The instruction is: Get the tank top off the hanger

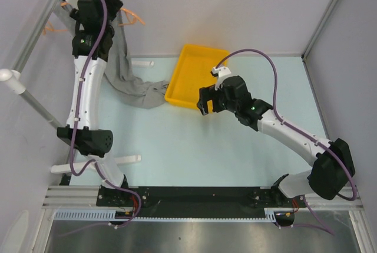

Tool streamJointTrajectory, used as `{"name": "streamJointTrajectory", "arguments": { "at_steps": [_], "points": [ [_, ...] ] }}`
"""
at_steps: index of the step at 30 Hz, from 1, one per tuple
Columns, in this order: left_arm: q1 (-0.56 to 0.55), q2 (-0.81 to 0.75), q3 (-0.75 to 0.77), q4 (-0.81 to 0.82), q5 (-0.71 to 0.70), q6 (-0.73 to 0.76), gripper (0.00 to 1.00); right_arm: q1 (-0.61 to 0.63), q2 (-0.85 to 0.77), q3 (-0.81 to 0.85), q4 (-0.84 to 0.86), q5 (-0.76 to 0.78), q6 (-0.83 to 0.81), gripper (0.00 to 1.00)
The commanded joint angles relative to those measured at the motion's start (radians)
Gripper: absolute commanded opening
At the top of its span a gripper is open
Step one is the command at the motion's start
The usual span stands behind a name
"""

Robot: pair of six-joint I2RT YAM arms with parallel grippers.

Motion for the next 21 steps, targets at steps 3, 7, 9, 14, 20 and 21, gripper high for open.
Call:
{"name": "streamJointTrajectory", "arguments": {
  "at_steps": [3, 7, 9, 14, 20, 21],
  "points": [
    [0.104, 0.059, 0.030, 0.091, 0.067, 0.020, 0.82, 0.015, -0.096, -0.049, -0.025, -0.005, 0.024, 1.00],
    [0.121, 0.098, 0.037, 0.193, 0.101, 0.015, 0.82, 0.018, -0.127, -0.064, -0.044, -0.010, 0.035, 1.00],
    [0.119, 0.119, 0.040, 0.239, 0.101, 0.012, 0.82, 0.023, -0.146, -0.061, -0.070, -0.004, 0.037, 1.00],
    [0.122, 0.171, 0.036, 0.345, 0.075, -0.014, 0.80, 0.038, -0.203, -0.069, -0.127, 0.019, 0.041, 1.00],
    [0.124, 0.216, 0.047, 0.443, 0.075, -0.012, 0.54, 0.052, -0.295, -0.090, -0.173, 0.060, 0.047, 1.00],
    [0.124, 0.213, 0.047, 0.469, 0.081, -0.011, 0.51, 0.052, -0.305, -0.094, -0.180, 0.070, 0.049, 1.00]
  ]
}}
